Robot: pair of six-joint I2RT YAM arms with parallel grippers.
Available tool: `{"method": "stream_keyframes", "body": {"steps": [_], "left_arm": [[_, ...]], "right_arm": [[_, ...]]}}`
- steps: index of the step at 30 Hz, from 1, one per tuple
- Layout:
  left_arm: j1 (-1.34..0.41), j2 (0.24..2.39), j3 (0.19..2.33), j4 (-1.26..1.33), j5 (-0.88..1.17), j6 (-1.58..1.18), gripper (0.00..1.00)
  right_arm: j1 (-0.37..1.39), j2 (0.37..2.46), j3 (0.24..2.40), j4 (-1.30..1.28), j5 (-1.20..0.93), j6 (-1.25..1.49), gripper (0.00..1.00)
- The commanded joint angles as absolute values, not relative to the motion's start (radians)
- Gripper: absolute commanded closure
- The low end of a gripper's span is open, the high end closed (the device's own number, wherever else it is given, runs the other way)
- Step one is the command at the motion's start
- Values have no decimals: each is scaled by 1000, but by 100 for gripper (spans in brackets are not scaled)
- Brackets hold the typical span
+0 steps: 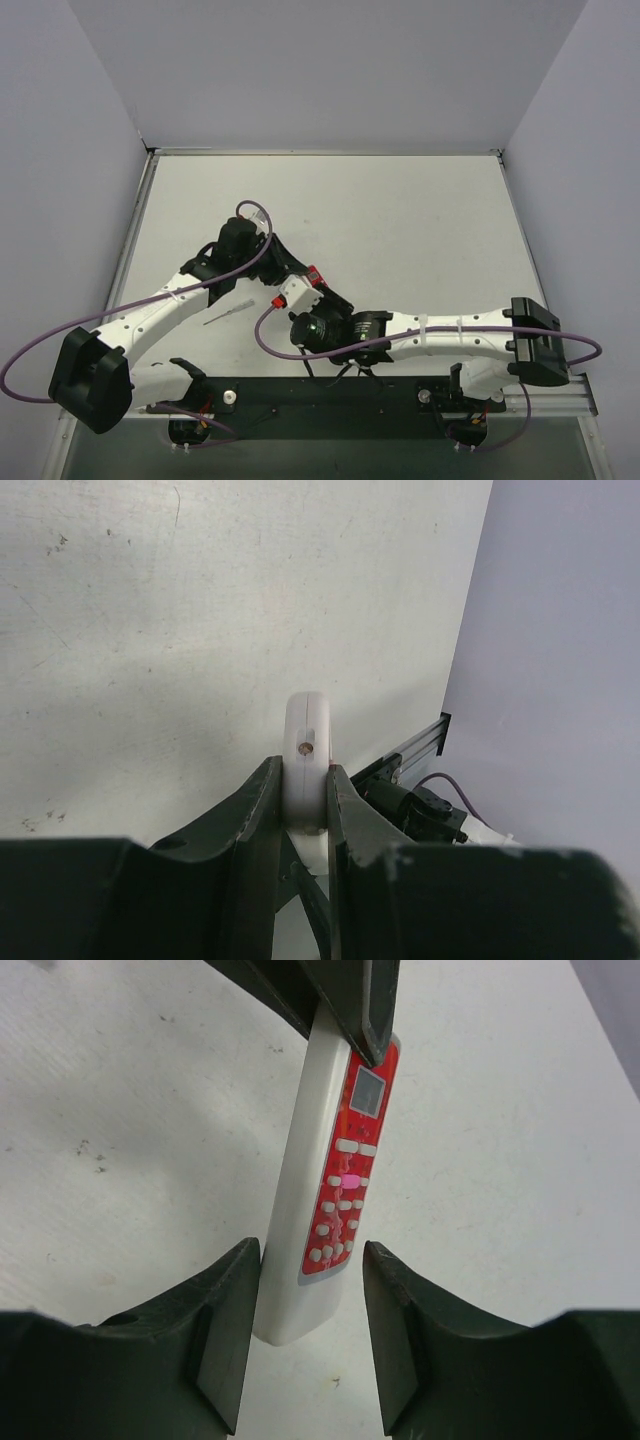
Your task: Unload the batteries from the remote control
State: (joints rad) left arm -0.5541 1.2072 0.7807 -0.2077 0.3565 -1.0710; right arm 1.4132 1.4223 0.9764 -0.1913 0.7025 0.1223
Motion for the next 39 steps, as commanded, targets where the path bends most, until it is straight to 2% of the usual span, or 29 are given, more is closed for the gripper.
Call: {"method": "stream_keyframes", "body": {"steps": [1,5,7,14,17,23,24,25,26,28,29,30,34,39], "left_arm": [[-549,1189,844,-227,368,-1094,100],[-543,1170,844,-259,336,-1101,100],[-537,1163,831,-261,333,-1120,100],[-525,1158,819,-238,370,-1150,100],[-525,1154,822,-241,373,-1150,100],[-520,1150,819,-239,387,-1129,100],[-520,1154,824,-241,403,-1106,98],[-515,1163,831,-245,408,-1094,93],[-514,1164,853,-258,410,-1079,80],[-509,1169,880,-308,399,-1023,61],[-508,1169,896,-334,387,-1003,46],[-506,1166,929,-388,349,-961,40],[-492,1143,988,-494,253,-867,26],[-446,1089,994,-525,216,-786,25]], "right_arm": [[1448,1468,1020,-297,920,123,61],[1470,1511,1042,-368,979,178,62],[1473,1522,1057,-419,980,213,58],[1482,1557,1074,-469,1003,271,58],[1483,1574,1095,-500,1034,288,69],[1491,1566,1106,-505,1052,298,99],[1490,1568,1111,-506,1048,296,100],[1489,1566,1112,-505,1040,298,100],[1488,1562,1117,-505,1034,298,100],[1485,1548,1132,-505,1017,304,100],[1477,1543,1138,-503,1011,310,100],[1471,1536,1146,-500,1000,316,100],[1405,1476,1135,-456,876,334,100],[1228,1307,1080,-319,517,369,100]]}}
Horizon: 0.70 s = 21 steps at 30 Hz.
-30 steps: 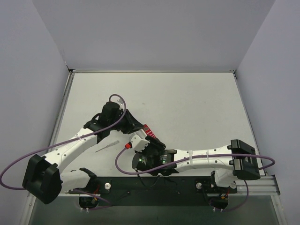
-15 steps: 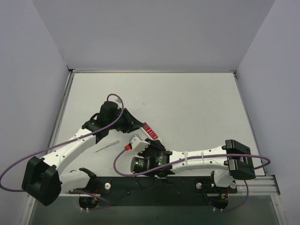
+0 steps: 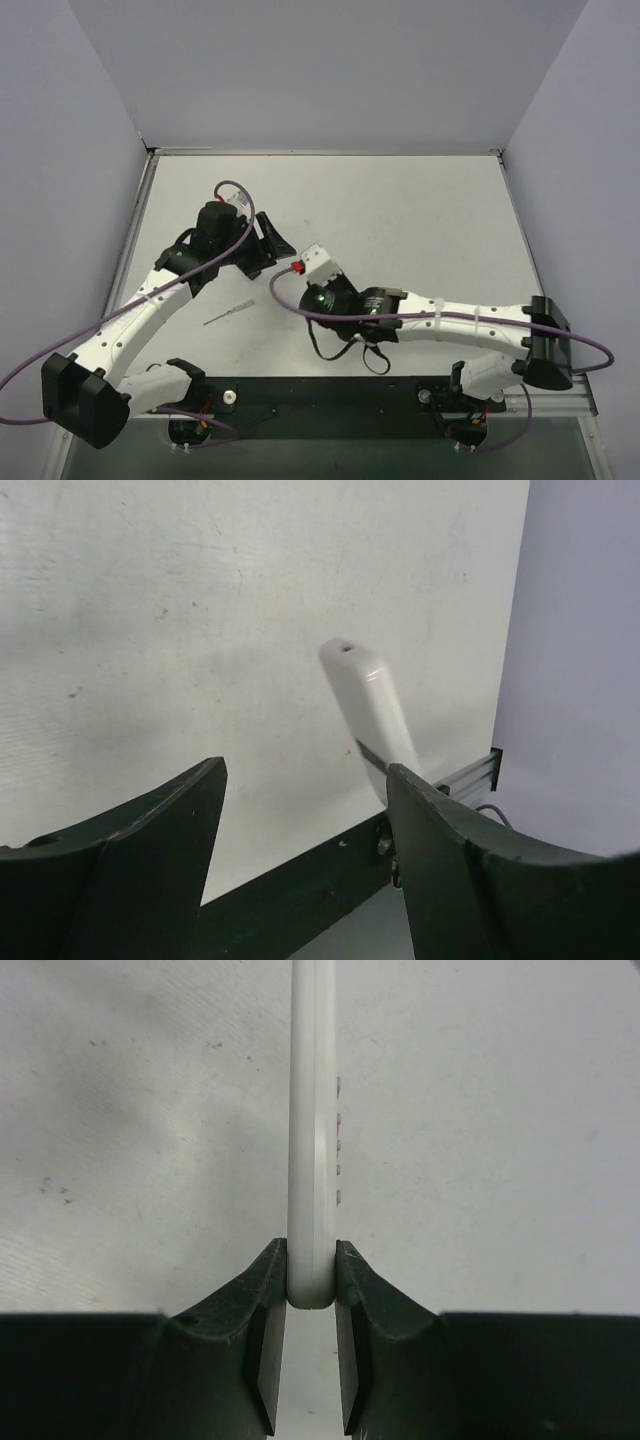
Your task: Unload the batteries from the remote control
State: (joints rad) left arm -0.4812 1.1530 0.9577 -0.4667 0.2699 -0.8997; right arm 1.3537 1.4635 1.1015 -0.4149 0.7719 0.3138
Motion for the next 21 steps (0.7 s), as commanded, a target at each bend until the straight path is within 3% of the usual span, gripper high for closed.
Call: {"method": "stream_keyframes", "body": {"steps": [1,10,14,21], "left_arm": [[-434,1063,968,-506,230,-778,25],[-388,954,767,-109,541,-854,26],[-390,951,706,47,584,-903,26],[-393,979,680,101,614,-953,27]], "right_arm": [[1194,1257,1065,-299,450,388,100],[798,1046,812,64,-229,694,100],[746,1025,732,254,-356,805,100],[742,996,655,463,-440,940,100]]}}
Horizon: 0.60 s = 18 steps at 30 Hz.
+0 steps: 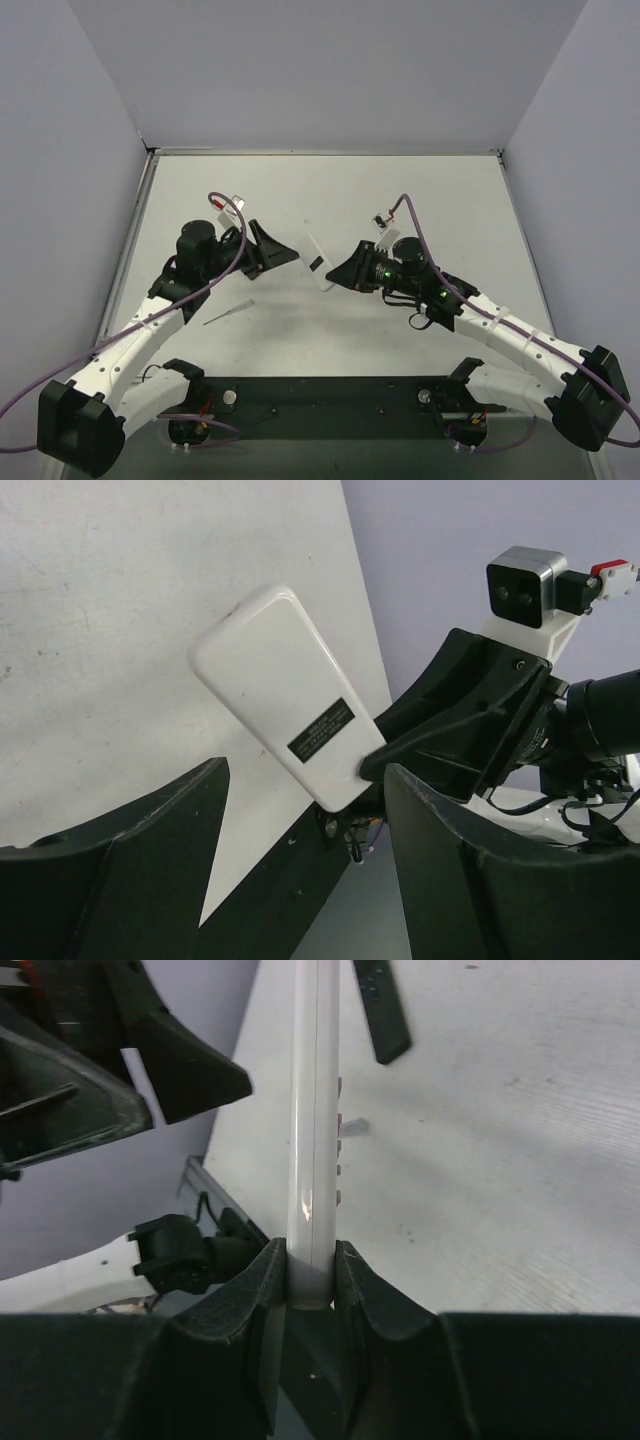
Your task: Unload the batteries from the remote control
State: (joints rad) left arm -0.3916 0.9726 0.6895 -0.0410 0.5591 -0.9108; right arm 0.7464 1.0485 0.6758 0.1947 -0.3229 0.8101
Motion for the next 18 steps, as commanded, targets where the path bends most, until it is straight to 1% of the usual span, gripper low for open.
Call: {"method": "stream_keyframes", "body": {"steps": [1,3,10,18], "left_arm": [[-391,977,672,110,614,-957,27],[-391,977,670,121,611,-965,27],[-393,968,661,124,609,-971,25],[-394,965,598,294,626,-1087,26]], "right_arm": [[739,988,634,491,-445,952,100],[741,983,621,547,-451,980,100],[741,957,611,575,-445,1005,100],[741,974,561,686,-488,1065,100]]}}
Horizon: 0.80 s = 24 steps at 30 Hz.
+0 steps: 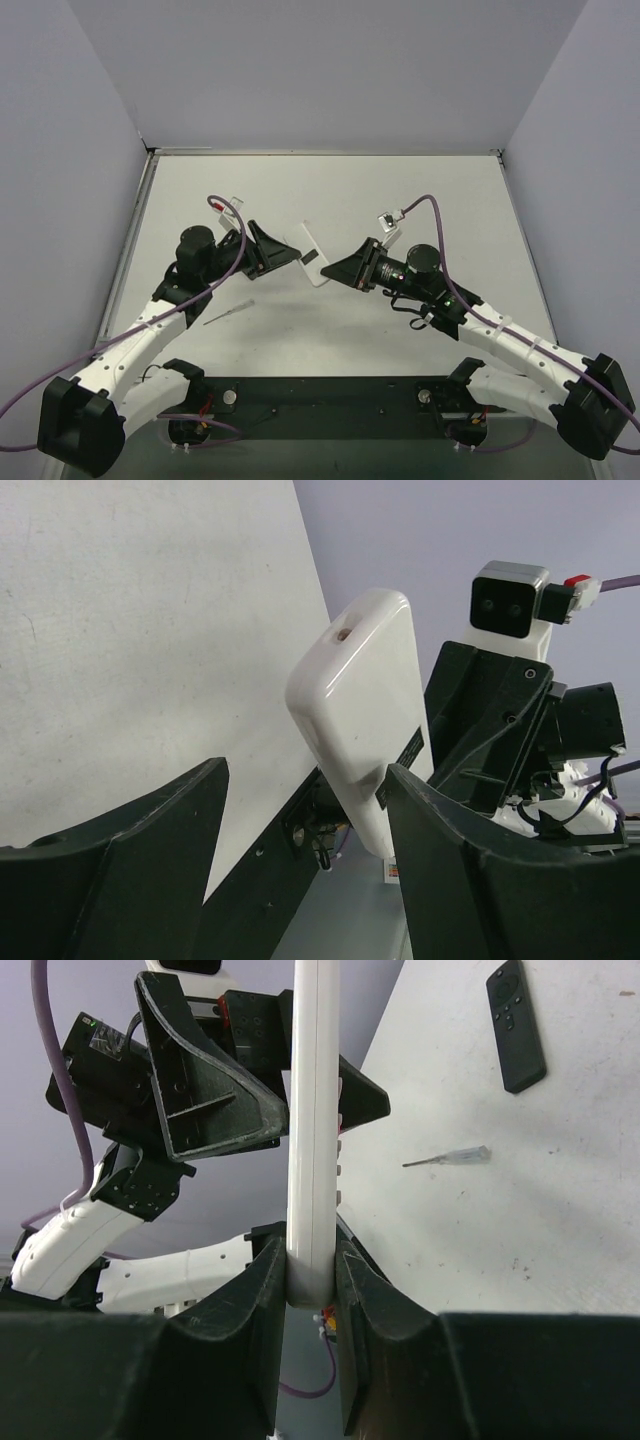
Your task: Unload the batteries from the remote control
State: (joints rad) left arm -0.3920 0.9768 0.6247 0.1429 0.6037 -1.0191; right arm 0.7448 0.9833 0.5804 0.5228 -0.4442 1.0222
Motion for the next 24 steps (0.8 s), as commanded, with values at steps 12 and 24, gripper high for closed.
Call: {"method": "stream_keyframes", "body": {"steps": [12,24], "left_arm": [[-391,953,505,511,609,-1235,52],[-390,937,483,525,578,-1256,100]], "right_arm": [[733,1078,508,827,-564,1143,100],[709,1081,509,756,-575,1120,95]]}}
